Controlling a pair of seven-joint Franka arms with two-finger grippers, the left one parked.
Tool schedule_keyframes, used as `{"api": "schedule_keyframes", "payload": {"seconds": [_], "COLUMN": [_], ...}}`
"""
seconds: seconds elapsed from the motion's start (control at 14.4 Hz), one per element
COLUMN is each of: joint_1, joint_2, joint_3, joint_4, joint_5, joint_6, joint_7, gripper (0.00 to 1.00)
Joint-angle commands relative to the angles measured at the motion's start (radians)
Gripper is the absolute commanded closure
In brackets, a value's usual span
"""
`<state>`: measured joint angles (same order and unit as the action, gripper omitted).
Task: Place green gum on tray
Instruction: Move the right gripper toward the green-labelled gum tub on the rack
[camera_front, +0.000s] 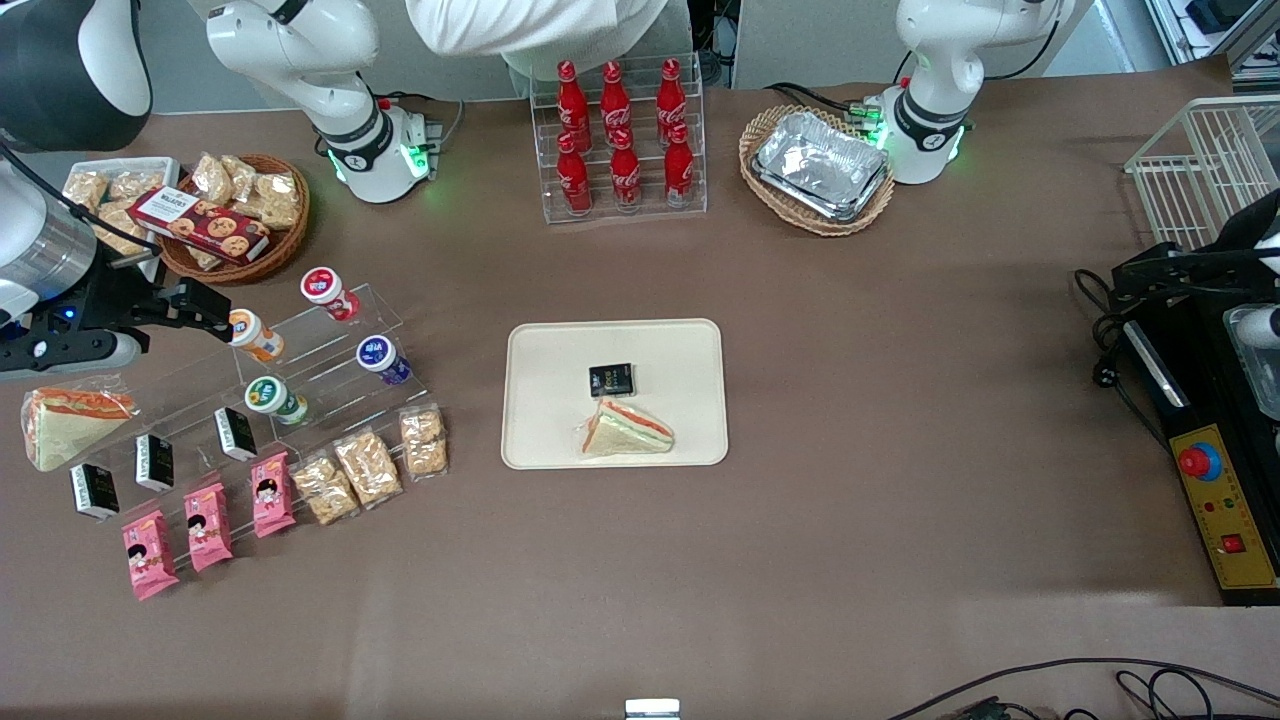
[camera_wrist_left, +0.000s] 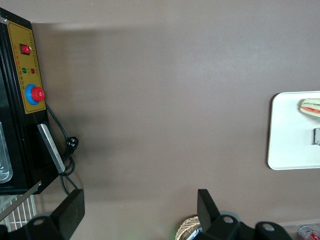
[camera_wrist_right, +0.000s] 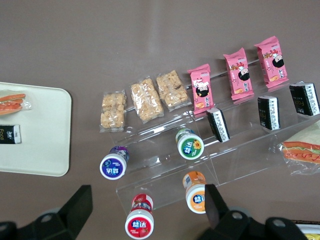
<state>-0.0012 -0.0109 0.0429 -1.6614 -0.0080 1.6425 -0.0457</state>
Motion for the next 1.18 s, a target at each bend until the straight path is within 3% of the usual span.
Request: {"api": "schedule_keyframes", "payload": {"seconds": [0.0,0.48,0.83,1.11], "joint_1": [0.003,-0.005,-0.005,-0.005], "joint_2": [0.014,0.025,0.026,-0.003], "joint_3": [0.0,-0.014,-0.077,-0.101], "joint_4": [0.029,0.017,-0.011,-0.154], "joint_5": [0.006,0.036,0.031,0.025], "joint_6": [0.002,0.036,0.036,0.146], "joint_7": [-0.005,-0.396,-0.431,-0.453], "gripper": [0.0,0.0,0.0,0.0]}}
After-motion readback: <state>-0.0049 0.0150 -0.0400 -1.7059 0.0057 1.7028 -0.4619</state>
